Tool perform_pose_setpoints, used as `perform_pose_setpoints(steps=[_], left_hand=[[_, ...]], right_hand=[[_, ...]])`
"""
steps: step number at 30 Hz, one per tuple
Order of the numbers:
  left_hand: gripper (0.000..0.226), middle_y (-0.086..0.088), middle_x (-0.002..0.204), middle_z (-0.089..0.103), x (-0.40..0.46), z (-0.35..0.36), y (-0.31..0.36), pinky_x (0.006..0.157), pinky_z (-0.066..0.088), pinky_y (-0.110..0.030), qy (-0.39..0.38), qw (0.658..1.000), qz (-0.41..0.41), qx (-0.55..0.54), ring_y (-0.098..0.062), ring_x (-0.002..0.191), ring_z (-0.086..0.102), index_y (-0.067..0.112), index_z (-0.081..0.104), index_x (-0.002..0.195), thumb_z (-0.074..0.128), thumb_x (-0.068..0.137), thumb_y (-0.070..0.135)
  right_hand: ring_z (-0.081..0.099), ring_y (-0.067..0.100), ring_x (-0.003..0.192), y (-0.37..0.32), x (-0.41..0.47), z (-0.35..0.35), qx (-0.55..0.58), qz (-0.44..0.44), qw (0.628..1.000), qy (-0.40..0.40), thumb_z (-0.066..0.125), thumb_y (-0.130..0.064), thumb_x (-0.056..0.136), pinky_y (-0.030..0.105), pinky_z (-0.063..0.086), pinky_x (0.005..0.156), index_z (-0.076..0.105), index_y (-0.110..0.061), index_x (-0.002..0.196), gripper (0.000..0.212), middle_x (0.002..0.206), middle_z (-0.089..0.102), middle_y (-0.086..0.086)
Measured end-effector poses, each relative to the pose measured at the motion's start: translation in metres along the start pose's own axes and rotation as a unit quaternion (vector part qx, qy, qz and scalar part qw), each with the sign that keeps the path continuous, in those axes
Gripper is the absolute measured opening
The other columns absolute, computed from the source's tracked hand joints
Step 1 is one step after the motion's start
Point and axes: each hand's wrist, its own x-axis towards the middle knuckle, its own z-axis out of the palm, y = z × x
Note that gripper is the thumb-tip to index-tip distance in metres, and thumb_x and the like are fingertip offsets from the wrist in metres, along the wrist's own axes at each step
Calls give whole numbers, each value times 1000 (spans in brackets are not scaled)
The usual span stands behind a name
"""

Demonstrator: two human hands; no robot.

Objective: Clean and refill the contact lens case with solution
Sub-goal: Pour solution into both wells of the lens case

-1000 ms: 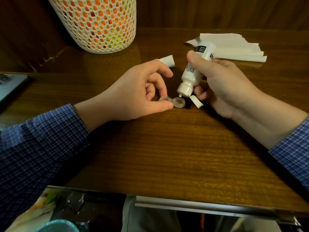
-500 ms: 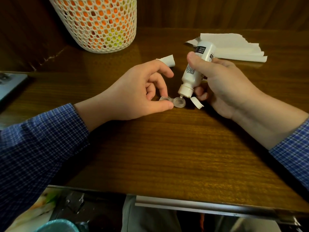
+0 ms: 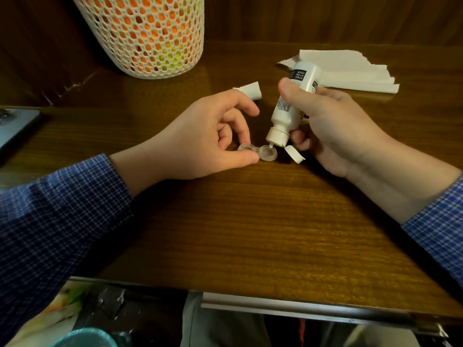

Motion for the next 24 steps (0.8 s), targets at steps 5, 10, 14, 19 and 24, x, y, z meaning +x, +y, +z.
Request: perform_pose_setpoints(steps=[5, 10, 14, 19, 24], left_hand=[[59, 5, 92, 74, 1, 0, 0, 51, 47, -15, -2, 1000, 2, 8, -10, 57, 60, 20, 57, 129, 88, 79, 26], [59, 4, 91, 74, 0, -1, 0, 51, 47, -15, 0, 1000, 4, 2, -11, 57, 60, 21, 57, 128, 88, 78, 27], [59, 4, 91, 74, 1, 0, 0, 51, 47, -15, 0, 1000, 7, 8, -9, 56, 59, 20, 57, 128, 88, 78, 26], [59, 4, 91, 74, 1, 0, 0, 51, 47, -15, 1, 1000, 5, 6, -10, 56, 59, 20, 57, 128, 88, 79, 26], [61, 4, 93, 73, 0, 0, 1, 52, 48, -15, -6, 1000, 3, 10, -9, 57, 59, 20, 57, 130, 87, 78, 28]], right_hand=[[51, 6, 52, 0, -1, 0, 0, 0, 1000, 2, 71, -45, 92, 16, 38, 43, 66, -26, 97, 20, 65, 70, -11], [52, 6, 54, 0, -1, 0, -3, 1, 1000, 2, 71, -45, 92, 16, 39, 44, 66, -27, 97, 20, 66, 71, -11], [52, 6, 54, 0, -1, 0, -6, 0, 1000, 6, 71, -45, 93, 16, 39, 44, 66, -26, 98, 20, 74, 70, -7], [52, 5, 51, 0, -1, 0, 1, 3, 1000, 10, 72, -47, 92, 16, 39, 43, 66, -25, 99, 24, 61, 70, -12], [52, 5, 45, 0, 2, 0, 20, 13, 999, 22, 70, -48, 92, 18, 40, 39, 62, -16, 105, 35, 56, 70, -10]])
